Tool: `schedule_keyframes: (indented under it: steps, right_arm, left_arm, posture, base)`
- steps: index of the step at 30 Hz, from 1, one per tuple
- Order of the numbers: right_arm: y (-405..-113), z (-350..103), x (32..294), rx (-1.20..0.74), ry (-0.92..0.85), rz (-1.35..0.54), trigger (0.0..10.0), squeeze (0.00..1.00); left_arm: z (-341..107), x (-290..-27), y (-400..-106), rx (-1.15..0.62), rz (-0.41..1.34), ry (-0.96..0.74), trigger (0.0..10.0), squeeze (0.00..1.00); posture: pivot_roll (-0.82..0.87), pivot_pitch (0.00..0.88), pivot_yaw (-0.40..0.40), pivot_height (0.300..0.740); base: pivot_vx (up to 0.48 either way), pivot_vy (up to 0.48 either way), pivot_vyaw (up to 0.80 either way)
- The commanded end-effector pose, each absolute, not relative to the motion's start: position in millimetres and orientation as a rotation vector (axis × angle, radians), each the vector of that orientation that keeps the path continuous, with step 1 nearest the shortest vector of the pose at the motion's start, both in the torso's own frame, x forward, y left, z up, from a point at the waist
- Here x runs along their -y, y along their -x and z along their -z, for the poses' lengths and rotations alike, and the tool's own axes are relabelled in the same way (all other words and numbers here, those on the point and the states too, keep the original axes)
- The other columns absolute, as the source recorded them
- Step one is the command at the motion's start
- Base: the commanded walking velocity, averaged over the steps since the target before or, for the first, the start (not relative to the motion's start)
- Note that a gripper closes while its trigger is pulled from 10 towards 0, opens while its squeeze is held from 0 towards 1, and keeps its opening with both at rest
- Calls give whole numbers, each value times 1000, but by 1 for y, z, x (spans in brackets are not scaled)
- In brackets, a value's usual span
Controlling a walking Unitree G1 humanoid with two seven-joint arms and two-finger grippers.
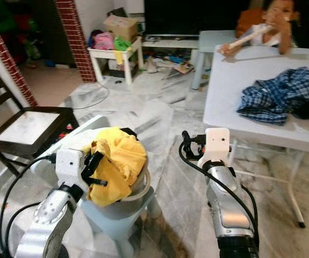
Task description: Hang hanger
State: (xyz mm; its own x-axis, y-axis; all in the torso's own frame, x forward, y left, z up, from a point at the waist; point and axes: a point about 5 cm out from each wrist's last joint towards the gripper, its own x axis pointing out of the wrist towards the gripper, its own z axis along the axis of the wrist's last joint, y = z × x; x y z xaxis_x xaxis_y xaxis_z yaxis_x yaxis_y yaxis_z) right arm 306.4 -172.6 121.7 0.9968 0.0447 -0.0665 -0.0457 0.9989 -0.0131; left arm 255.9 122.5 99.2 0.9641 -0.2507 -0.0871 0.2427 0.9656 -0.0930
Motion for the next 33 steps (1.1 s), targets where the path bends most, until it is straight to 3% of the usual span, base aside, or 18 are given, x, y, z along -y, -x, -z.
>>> schedule_keyframes:
  steps: [1,11,18,33]
  right_arm:
    - [-310,-127,169,-51,9,-55,10000,0]
    - [-312,-129,167,-45,7,-65,10000,0]
    - [-312,-129,166,-44,7,-71,10000,0]
    - [-312,-128,168,-50,13,-72,10000,0]
  left_arm:
    - [-100,-126,-257,-98,237,84,10000,0]
    - [-99,-124,-261,-101,246,107,10000,0]
    - [-97,-124,-260,-109,246,113,10000,0]
    - [-92,-121,-259,-128,248,116,10000,0]
  posture:
    - [-65,0,84,740]
    - [-71,0,82,740]
    - [-70,0,79,740]
    - [-82,0,78,740]
  base:
    - [0,0,0]
    - [0,0,0]
    - [251,-297,-116]
    - [278,-339,-793]
